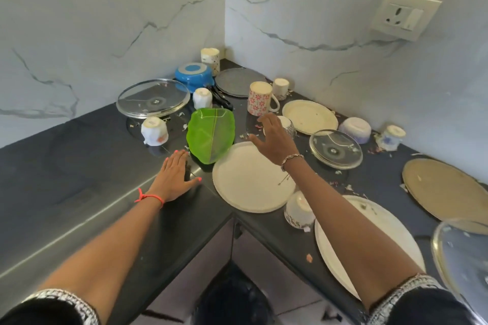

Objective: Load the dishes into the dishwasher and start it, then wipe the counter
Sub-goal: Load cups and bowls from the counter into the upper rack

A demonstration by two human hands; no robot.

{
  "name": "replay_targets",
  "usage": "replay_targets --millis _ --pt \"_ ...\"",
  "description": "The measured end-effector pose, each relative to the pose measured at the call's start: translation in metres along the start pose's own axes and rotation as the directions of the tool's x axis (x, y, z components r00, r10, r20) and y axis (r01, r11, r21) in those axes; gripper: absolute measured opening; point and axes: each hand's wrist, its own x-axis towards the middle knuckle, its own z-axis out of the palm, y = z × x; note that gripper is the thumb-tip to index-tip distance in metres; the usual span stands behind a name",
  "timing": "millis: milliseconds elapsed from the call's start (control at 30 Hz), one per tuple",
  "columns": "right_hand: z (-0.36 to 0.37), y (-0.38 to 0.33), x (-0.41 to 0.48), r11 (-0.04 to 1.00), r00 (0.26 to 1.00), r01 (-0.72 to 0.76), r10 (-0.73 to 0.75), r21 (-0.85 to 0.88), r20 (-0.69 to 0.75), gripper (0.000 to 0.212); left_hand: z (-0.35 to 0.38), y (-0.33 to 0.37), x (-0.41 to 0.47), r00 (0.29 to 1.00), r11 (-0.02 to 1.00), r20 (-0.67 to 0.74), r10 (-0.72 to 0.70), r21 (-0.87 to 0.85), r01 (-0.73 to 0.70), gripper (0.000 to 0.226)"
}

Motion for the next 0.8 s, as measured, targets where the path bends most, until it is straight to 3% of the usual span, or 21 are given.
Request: replay_targets --millis 233,400,600,800 --pt "0.023 0.02 0.088 0.995 0.988 -0.099 0.1 -0.009 0.12 0.058 -0.01 -0.03 0.07 0.996 0.994 0.086 -0.032 -0.105 0.041 0.08" --pt "0.038 0.044 0.146 0.981 0.972 -0.187 0.192 -0.049 0.134 0.065 -0.004 -0.044 0.099 0.997 0.983 0.073 -0.03 -0.181 0.043 0.069" --pt "0.046 0.074 0.205 0.96 0.939 -0.264 0.278 -0.092 0.202 0.079 0.018 -0.053 0.107 0.997 0.996 -0.072 -0.019 -0.087 0.013 0.084" --pt "0.049 0.089 0.237 0.937 0.866 -0.311 0.348 -0.157 0.359 0.094 0.023 -0.056 0.11 0.996 0.998 -0.08 -0.031 -0.048 0.027 0.085"
